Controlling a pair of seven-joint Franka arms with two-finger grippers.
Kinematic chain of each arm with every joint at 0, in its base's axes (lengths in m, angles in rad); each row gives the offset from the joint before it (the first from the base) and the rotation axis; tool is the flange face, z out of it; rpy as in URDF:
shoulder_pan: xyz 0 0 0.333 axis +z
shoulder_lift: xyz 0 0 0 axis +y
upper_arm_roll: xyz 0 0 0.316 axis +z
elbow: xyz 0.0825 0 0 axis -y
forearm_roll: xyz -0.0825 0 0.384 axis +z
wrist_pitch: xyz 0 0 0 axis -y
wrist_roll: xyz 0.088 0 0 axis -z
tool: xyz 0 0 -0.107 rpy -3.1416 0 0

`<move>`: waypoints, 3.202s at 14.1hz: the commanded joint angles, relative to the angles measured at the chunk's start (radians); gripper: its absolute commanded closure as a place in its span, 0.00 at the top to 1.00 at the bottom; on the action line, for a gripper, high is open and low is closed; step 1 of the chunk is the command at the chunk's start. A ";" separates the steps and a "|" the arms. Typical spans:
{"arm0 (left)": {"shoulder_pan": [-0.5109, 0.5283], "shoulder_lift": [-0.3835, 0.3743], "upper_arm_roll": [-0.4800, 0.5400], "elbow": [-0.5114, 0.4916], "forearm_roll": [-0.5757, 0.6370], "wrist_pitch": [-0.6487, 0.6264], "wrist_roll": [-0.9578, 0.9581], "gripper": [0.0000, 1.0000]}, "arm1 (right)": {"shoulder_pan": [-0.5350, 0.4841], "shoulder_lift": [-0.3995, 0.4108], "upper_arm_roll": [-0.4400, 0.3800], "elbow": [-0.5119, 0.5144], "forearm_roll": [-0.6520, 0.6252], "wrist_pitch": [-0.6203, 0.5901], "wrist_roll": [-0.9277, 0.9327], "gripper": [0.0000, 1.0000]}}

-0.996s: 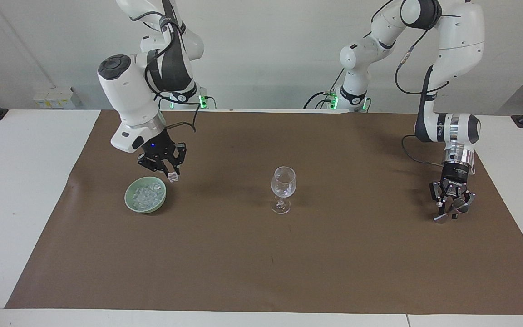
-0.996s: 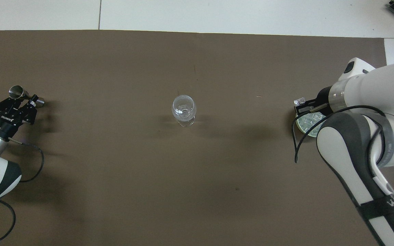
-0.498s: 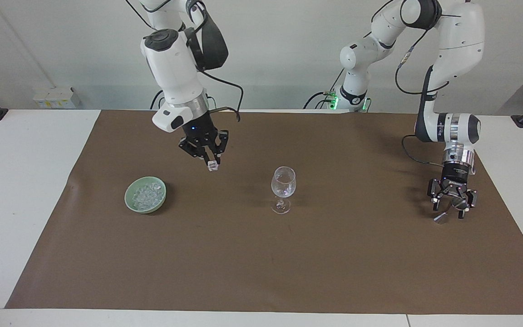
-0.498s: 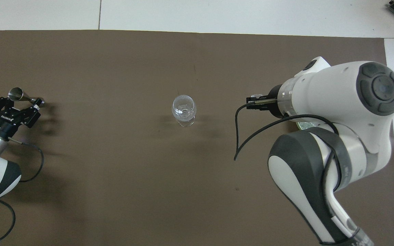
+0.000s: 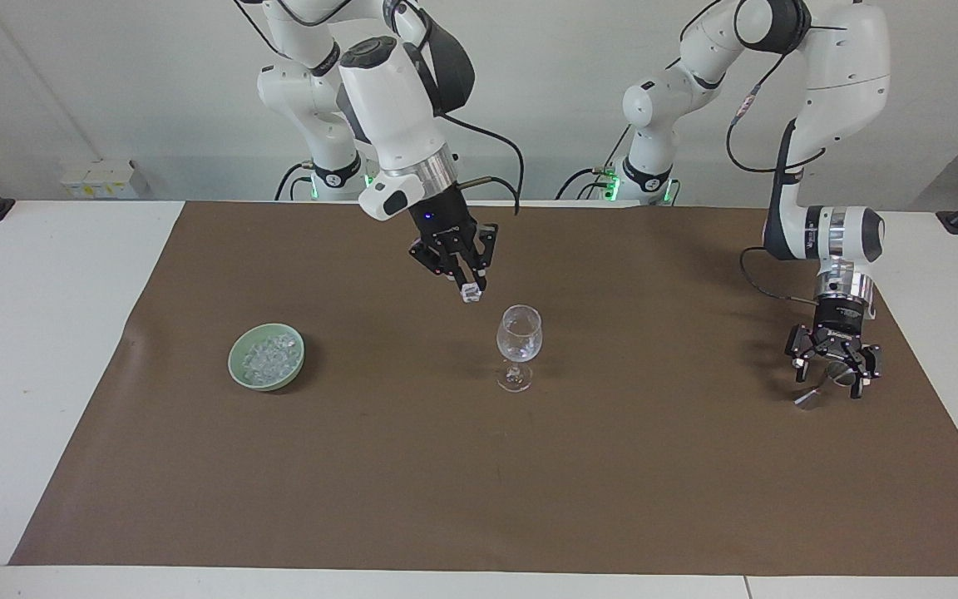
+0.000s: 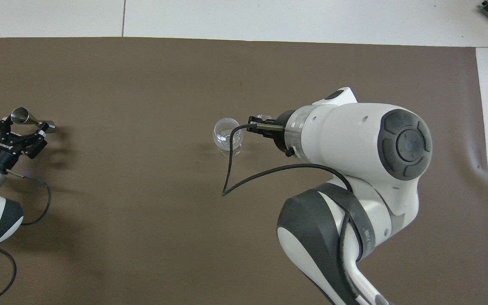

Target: Pour wine and add ice with both arms

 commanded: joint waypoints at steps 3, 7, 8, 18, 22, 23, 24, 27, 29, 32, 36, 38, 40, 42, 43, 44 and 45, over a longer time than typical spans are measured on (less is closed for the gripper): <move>0.000 -0.048 -0.006 -0.012 -0.006 0.003 -0.026 1.00 | 0.010 0.053 0.040 0.021 0.006 0.085 0.073 0.00; -0.019 -0.087 -0.008 -0.020 -0.006 0.049 -0.048 1.00 | 0.013 0.079 0.062 0.021 0.002 0.122 0.074 0.00; -0.020 -0.096 -0.008 -0.020 -0.006 0.062 -0.057 1.00 | 0.013 0.084 0.062 0.020 0.002 0.122 0.074 0.00; -0.123 -0.200 -0.011 0.020 0.218 0.200 -0.169 1.00 | 0.036 0.174 0.066 0.066 -0.034 0.179 0.088 0.00; -0.149 -0.200 -0.015 0.120 0.612 0.185 -0.177 1.00 | 0.034 0.177 0.066 0.066 -0.047 0.186 0.087 0.01; -0.155 -0.205 -0.015 0.127 0.669 0.185 -0.187 1.00 | 0.036 0.177 0.066 0.066 -0.047 0.195 0.085 0.05; -0.158 -0.212 -0.017 0.141 0.748 0.181 -0.192 1.00 | 0.036 0.177 0.066 0.066 -0.047 0.195 0.085 0.11; -0.175 -0.209 -0.017 0.233 1.064 0.083 -0.198 1.00 | 0.036 0.177 0.066 0.066 -0.047 0.197 0.085 0.33; -0.178 -0.208 -0.018 0.294 1.283 -0.008 -0.197 1.00 | 0.036 0.177 0.066 0.066 -0.049 0.197 0.085 0.39; -0.207 -0.205 -0.021 0.393 1.621 -0.138 -0.187 1.00 | 0.036 0.177 0.066 0.066 -0.047 0.195 0.085 0.54; -0.256 -0.211 -0.021 0.494 1.884 -0.356 -0.084 1.00 | 0.034 0.177 0.066 0.067 -0.064 0.194 0.084 0.83; -0.287 -0.237 -0.023 0.502 1.965 -0.463 0.008 1.00 | 0.033 0.176 0.065 0.069 -0.110 0.189 0.084 1.00; -0.327 -0.286 -0.023 0.503 2.025 -0.571 0.192 1.00 | 0.025 0.171 0.056 0.069 -0.168 0.171 0.081 1.00; -0.336 -0.315 -0.023 0.525 2.028 -0.651 0.279 1.00 | 0.023 0.147 0.033 0.070 -0.196 0.113 0.079 1.00; -0.341 -0.321 -0.024 0.538 2.030 -0.669 0.277 1.00 | 0.023 0.128 0.001 0.070 -0.224 0.079 0.078 1.00; -0.358 -0.323 -0.024 0.551 2.036 -0.683 0.277 1.00 | 0.023 0.113 -0.018 0.070 -0.257 0.047 0.074 1.00; -0.370 -0.323 -0.023 0.567 2.039 -0.698 0.277 1.00 | 0.025 0.101 -0.038 0.070 -0.289 0.013 0.074 1.00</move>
